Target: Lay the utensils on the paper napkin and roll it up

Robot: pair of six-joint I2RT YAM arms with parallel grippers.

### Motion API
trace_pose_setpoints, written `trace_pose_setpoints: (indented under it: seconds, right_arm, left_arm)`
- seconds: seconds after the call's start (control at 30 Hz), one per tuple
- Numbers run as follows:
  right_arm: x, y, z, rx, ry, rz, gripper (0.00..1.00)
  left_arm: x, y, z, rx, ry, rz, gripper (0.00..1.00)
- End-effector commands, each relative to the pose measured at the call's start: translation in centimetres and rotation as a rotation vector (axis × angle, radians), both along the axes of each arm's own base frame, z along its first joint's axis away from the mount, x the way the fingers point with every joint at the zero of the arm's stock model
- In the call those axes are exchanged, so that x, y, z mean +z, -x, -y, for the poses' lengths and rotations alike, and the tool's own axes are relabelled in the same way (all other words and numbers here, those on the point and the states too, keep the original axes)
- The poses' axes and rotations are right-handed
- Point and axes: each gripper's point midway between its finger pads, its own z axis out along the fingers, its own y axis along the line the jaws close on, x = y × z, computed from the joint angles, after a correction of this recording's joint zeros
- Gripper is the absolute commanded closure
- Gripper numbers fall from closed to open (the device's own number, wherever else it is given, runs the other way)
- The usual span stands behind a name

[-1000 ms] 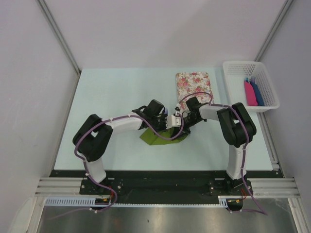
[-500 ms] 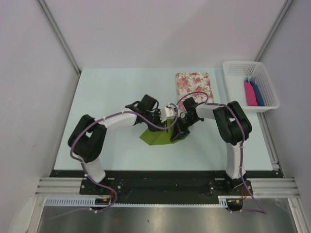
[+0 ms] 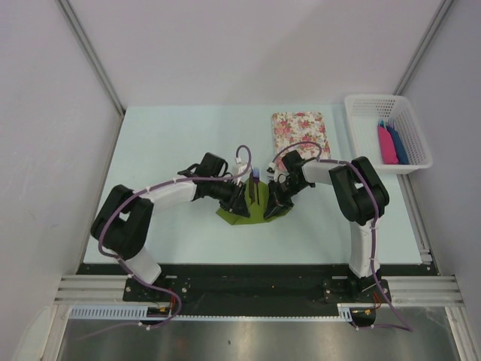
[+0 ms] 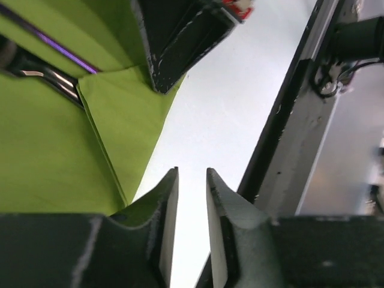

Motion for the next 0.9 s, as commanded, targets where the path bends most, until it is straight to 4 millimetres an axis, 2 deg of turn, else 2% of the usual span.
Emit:
trace_pose_setpoints:
  seconds: [0.0,0.27,0.3,0.6,0.73,0.87]
  right_arm:
    - [-1.1,-0.6,0.3,0.012,0.052,0.034,0.92]
    - [-1.0,-0.9,0.1,0.01,0.055,0.051,0.92]
    - [-1.0,-0.9,0.1,0.011,0.055,0.05,0.92]
    - [-0.6,-0.9,0.2,0.027,0.053,0.054,0.91]
    - [1.2,-0.8,0.4,0.044,0.007,0.061,0.88]
    - [4.0,-0.4,0.2,0.073,-0.055,0.093,0.84]
  left_arm:
    - [0.0,-0.2,1.3,0.062,0.067,-0.134,0.72]
    - [-2.3,-1.6,1.1,0.128,0.069,-0.255,0.82]
    - [-3.1,-1.7,0.9,0.138,0.058,-0.277,0.83]
    - [-7.0,-1.2,-0.9,0.19,-0.047,-0.345,0.94]
    - [-8.0,-1.4,-1.7,0.221,-0.081,-0.364,0.99]
    - [-8.3,-1.5,-1.8,0.234,-0.092,-0.368,1.0]
